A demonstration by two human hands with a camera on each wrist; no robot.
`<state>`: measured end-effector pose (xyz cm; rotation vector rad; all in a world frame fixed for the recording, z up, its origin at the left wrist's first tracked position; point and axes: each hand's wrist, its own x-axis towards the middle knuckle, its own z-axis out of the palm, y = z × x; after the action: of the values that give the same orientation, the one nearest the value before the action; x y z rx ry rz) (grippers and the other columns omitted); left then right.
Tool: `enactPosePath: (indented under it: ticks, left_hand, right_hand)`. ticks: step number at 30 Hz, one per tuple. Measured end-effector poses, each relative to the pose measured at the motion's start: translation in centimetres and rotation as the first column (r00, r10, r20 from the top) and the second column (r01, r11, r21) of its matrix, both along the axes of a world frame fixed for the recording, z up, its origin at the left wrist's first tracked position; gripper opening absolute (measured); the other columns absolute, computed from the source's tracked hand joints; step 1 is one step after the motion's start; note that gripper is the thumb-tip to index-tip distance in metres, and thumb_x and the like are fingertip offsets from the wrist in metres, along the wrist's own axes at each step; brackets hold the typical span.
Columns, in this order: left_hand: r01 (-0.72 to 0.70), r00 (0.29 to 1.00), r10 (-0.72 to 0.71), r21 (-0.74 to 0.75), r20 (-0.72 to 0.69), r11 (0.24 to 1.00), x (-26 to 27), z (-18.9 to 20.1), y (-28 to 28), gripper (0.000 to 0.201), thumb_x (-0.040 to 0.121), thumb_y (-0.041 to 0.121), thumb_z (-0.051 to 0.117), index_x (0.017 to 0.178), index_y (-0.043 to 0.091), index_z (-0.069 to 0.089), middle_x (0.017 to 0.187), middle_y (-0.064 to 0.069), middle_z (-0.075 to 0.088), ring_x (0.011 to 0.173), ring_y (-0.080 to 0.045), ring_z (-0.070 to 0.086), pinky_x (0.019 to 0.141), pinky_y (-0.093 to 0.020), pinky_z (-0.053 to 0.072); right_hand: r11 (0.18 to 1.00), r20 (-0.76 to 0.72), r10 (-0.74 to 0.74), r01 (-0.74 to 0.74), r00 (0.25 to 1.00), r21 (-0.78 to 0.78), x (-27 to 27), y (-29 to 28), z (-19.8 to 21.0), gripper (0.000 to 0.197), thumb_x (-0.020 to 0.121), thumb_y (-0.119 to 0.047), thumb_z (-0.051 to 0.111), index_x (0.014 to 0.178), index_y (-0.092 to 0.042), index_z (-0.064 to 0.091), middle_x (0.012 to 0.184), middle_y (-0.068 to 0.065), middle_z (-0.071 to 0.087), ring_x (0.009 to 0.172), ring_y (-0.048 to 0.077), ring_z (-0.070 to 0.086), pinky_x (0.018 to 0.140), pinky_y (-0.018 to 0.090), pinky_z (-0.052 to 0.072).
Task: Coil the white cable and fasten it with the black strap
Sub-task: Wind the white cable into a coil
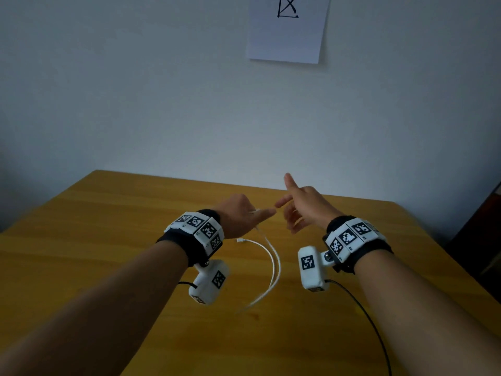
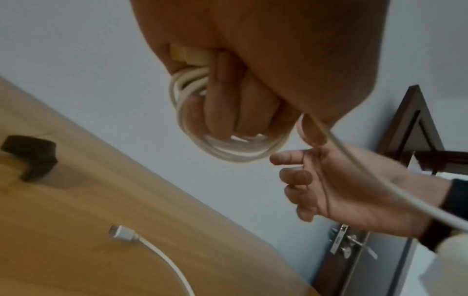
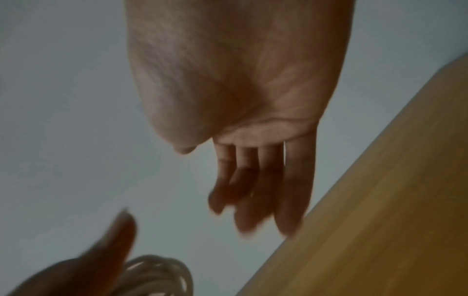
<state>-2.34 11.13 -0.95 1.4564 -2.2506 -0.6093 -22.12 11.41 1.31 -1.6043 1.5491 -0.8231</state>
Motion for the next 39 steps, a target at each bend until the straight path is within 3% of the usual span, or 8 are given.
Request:
enactPosePath:
  ticks: [5, 9, 14, 23, 29, 34, 37, 39]
  left_hand:
    - [-0.193, 0.979, 0.2, -0.138, 0.04, 0.971, 0.2, 0.4, -0.4, 0.07, 0.09, 0.07, 0.025, 0.056, 0.012, 0.043, 0.051, -0.004, 0.041, 0.047, -0.02, 0.039, 0.047, -0.029, 0.03]
    - [-0.234, 0.923, 0.295, -0.249, 0.246, 0.94, 1.1, 0.7, -0.5, 0.07, 0.098, 0.054, 0.008, 0.107, 0.012, 0.064, 0.067, -0.01, 0.055, 0.059, -0.025, 0.056, 0.053, -0.037, 0.045]
    - [-0.284, 0.915, 0.3, -0.099, 0.27, 0.954, 2.7, -0.8, -2.1, 0.103, 0.069, 0.087, 0.0, 0.076, 0.008, 0.065, 0.054, -0.008, 0.062, 0.051, -0.021, 0.061, 0.054, -0.031, 0.049]
    - [-0.183, 0.938, 0.262, 0.322, -0.225, 0.929, 2.5, -1.2, -1.3, 0.069, 0.087, 0.076, 0.026, 0.057, 0.015, 0.043, 0.047, 0.0, 0.048, 0.047, -0.018, 0.042, 0.051, -0.027, 0.036]
    - [0.497, 0.499, 0.202, 0.469, -0.843, 0.73, 0.7, 0.4, 0.2, 0.058, 0.096, 0.055, 0.04, 0.05, 0.022, 0.027, 0.041, 0.005, 0.018, 0.037, -0.014, 0.015, 0.043, -0.026, 0.018]
    - [0.671, 0.073, 0.267, 0.245, -0.961, 0.7, -0.9, 1.9, -0.2, 0.047, 0.102, 0.042, 0.03, 0.063, 0.018, 0.041, 0.048, 0.003, 0.045, 0.047, -0.016, 0.045, 0.054, -0.027, 0.041]
    - [0.568, -0.003, 0.229, 0.187, -0.973, 0.801, -1.5, 2.1, -0.3, 0.04, 0.104, 0.035, 0.028, 0.073, 0.015, 0.043, 0.082, -0.007, 0.075, 0.088, -0.026, 0.071, 0.088, -0.036, 0.049]
    - [0.514, 0.075, 0.166, 0.181, -0.983, 0.838, -1.6, 2.1, -0.3, 0.041, 0.105, 0.034, 0.025, 0.074, 0.016, 0.045, 0.113, -0.014, 0.073, 0.12, -0.028, 0.061, 0.109, -0.039, 0.034]
  right_hand:
    - [0.894, 0.04, 0.288, -0.283, 0.957, 0.346, 1.5, 1.2, -0.2, 0.088, 0.085, -0.081, 0.045, 0.115, -0.002, 0.07, 0.097, 0.02, 0.08, 0.097, 0.036, 0.077, 0.086, 0.043, 0.061]
    - [0.855, 0.042, 0.354, -0.342, 0.934, 0.391, 1.3, 1.5, 0.3, 0.036, 0.097, -0.031, 0.069, 0.111, 0.002, 0.069, 0.069, 0.009, 0.073, 0.076, 0.032, 0.077, 0.074, 0.036, 0.065]
    - [0.911, 0.107, 0.27, -0.29, 0.957, 0.295, 0.2, 0.8, 1.2, 0.027, 0.099, -0.016, 0.066, 0.118, 0.004, 0.068, 0.054, -0.002, 0.049, 0.051, 0.018, 0.064, 0.062, 0.038, 0.065]
    - [0.986, -0.109, 0.095, -0.079, 0.99, 0.144, -1.0, -0.1, 1.2, 0.02, 0.098, -0.021, 0.07, 0.105, -0.003, 0.075, 0.079, 0.007, 0.063, 0.05, 0.017, 0.067, 0.058, 0.035, 0.063]
    - [1.0, -0.213, -0.004, 0.005, 0.977, 0.001, -0.1, -0.2, 0.0, 0.028, 0.098, -0.037, 0.068, 0.091, -0.012, 0.077, 0.066, 0.003, 0.065, 0.042, 0.014, 0.061, 0.048, 0.027, 0.057]
    - [0.997, -0.194, 0.067, -0.06, 0.979, 0.038, 1.9, 0.6, 0.1, 0.037, 0.103, -0.038, 0.058, 0.098, -0.006, 0.075, 0.067, 0.008, 0.06, 0.041, 0.019, 0.062, 0.051, 0.032, 0.06]
    - [0.982, -0.226, 0.183, -0.17, 0.957, 0.079, 3.2, 1.1, 0.1, 0.031, 0.104, -0.035, 0.058, 0.113, -0.007, 0.066, 0.075, 0.009, 0.063, 0.042, 0.017, 0.064, 0.05, 0.028, 0.058]
    - [0.968, -0.202, 0.243, -0.224, 0.949, 0.114, 3.8, 1.3, 0.2, 0.028, 0.102, -0.031, 0.063, 0.116, -0.007, 0.064, 0.076, 0.009, 0.063, 0.045, 0.018, 0.066, 0.051, 0.028, 0.058]
